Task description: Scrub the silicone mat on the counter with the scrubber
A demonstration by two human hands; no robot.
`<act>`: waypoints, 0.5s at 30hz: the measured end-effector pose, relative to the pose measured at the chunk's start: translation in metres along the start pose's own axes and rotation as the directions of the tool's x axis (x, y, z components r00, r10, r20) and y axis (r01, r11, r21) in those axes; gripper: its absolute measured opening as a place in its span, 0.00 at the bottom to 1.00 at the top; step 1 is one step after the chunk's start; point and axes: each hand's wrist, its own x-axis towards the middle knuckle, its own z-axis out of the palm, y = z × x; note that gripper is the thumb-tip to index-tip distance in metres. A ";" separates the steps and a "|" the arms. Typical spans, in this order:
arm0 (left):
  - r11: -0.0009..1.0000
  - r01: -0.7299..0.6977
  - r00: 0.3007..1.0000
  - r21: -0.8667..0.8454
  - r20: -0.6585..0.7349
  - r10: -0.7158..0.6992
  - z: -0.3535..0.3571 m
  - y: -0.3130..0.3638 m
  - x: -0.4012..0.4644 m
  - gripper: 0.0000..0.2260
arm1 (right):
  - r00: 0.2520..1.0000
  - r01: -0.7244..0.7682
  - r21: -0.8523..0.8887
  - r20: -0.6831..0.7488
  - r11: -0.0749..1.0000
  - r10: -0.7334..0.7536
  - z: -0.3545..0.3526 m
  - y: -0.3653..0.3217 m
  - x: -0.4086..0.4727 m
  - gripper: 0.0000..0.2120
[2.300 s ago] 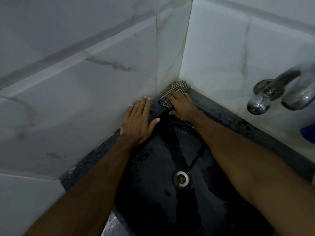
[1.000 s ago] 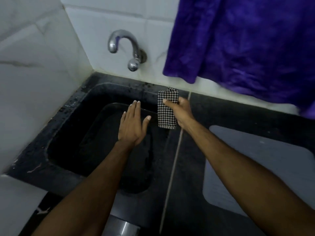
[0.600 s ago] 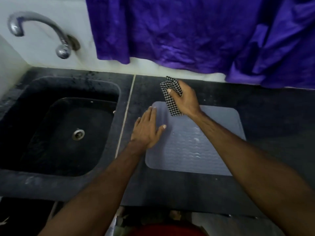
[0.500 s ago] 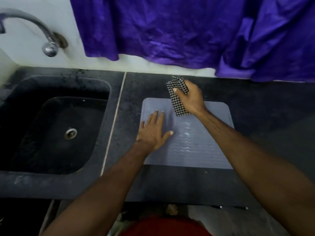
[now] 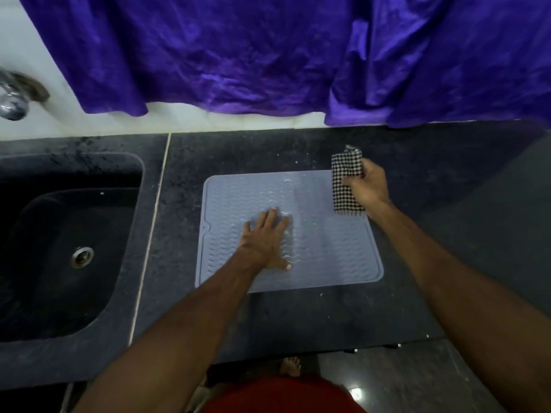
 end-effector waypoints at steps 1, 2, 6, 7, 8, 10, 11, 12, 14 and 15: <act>1.000 -0.008 1.000 0.003 0.005 0.008 -0.003 0.000 0.003 0.53 | 0.993 0.114 -0.115 -0.002 0.987 -0.115 -0.001 0.002 0.003 0.17; 1.000 -0.013 1.000 0.003 0.018 0.013 -0.006 0.001 0.006 0.54 | 0.975 0.218 -0.214 0.018 0.952 -0.220 -0.002 0.005 0.007 0.16; 1.000 -0.010 0.999 0.001 0.053 0.010 -0.018 0.002 0.022 0.57 | 0.843 0.534 -0.430 0.207 0.728 -0.496 0.005 0.009 0.022 0.19; 1.000 -0.007 0.998 -0.003 0.057 0.008 -0.021 0.002 0.026 0.58 | 0.813 0.578 -0.467 0.262 0.669 -0.519 0.009 0.009 0.026 0.21; 1.000 -0.004 0.998 -0.011 0.066 0.005 -0.024 0.002 0.029 0.59 | 0.791 0.607 -0.505 0.315 0.613 -0.524 0.014 0.007 0.029 0.24; 1.000 0.002 0.995 -0.030 0.096 0.001 -0.026 0.001 0.034 0.61 | 0.755 0.653 -0.559 0.418 0.512 -0.506 0.025 0.003 0.033 0.25; 0.999 0.012 0.993 -0.037 0.116 -0.008 -0.025 0.001 0.037 0.62 | 0.730 0.680 -0.568 0.466 0.465 -0.499 0.031 0.002 0.035 0.26; 0.999 0.027 0.990 -0.042 0.137 -0.021 -0.023 0.000 0.039 0.62 | 0.705 0.706 -0.571 0.511 0.420 -0.491 0.037 0.002 0.038 0.26; 0.997 0.060 0.984 -0.040 0.168 -0.052 -0.020 -0.001 0.043 0.63 | 0.661 0.747 -0.571 0.581 0.340 -0.476 0.051 0.004 0.046 0.27; 0.997 0.067 0.982 -0.035 0.177 -0.060 -0.020 0.000 0.044 0.63 | 0.635 0.768 -0.562 0.607 0.307 -0.478 0.059 0.006 0.050 0.28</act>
